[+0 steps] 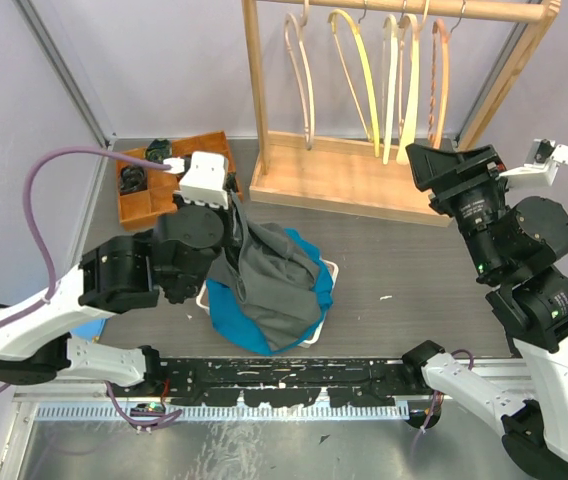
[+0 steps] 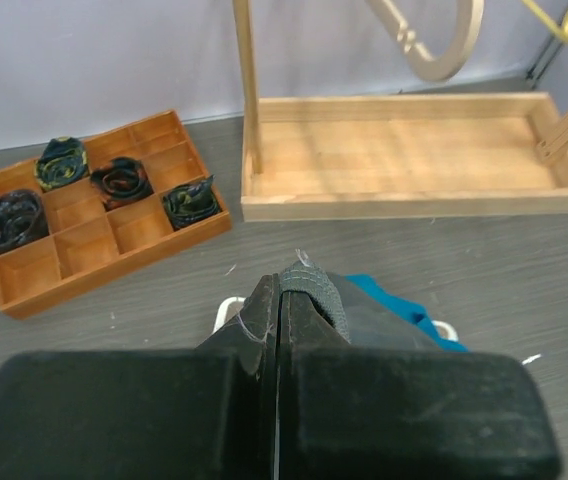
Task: Remove the t-shirt from the hanger
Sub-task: Place the T-shirt in the bin, then reset both arms
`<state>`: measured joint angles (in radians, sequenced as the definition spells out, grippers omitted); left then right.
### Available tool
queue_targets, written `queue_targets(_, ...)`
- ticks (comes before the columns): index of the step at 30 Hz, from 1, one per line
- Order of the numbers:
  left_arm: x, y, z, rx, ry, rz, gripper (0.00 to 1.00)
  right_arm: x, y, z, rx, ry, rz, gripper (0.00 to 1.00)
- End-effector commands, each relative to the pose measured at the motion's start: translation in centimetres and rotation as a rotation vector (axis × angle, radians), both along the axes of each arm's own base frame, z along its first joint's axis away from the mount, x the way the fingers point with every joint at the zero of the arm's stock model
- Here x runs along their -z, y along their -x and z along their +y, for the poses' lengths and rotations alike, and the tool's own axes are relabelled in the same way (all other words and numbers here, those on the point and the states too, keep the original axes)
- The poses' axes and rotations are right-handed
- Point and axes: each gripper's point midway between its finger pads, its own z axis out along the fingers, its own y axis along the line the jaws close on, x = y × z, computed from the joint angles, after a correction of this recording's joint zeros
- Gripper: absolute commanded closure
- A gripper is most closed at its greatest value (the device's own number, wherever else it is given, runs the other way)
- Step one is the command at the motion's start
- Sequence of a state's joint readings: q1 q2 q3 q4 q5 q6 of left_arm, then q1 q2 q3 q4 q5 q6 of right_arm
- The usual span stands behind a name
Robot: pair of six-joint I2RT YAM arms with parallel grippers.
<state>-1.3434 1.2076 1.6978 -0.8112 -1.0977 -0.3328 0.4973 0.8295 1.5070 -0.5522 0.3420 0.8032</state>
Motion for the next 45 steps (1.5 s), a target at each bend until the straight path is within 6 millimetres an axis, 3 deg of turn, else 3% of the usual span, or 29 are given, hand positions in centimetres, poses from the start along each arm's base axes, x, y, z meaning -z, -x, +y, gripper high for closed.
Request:
queue_targets(1,2.7,-0.1,-0.6,0.004,-0.095,0.033,1.00,0.4,0.0,0.4,-0.023,0.060,0.004,0.35)
queue_targets(11,12.3,2.5,-7.1,0.263,-0.027,0.275,1.00,2.5,0.5,0.3,-0.036,0.132,0.066,0.35)
queue_targets(18,18.3,1.8,-8.2,0.306,0.126,0.486,1.00,3.1,0.1,0.6,-0.044,0.139,0.083,0.35)
queue_targets(28,25.3,0.3,-10.0,0.310,0.086,0.671,1.00,3.6,-0.7,1.4,-0.060,0.167,0.101,0.35)
queue_targets(35,31.3,0.4,-9.4,0.260,-0.016,0.817,1.00,4.6,-1.2,1.8,-0.071,0.194,0.133,0.35)
queue_targets(45,35.0,0.5,-6.7,0.183,-0.037,0.902,1.00,5.0,-2.3,2.7,-0.089,0.207,0.146,0.34)
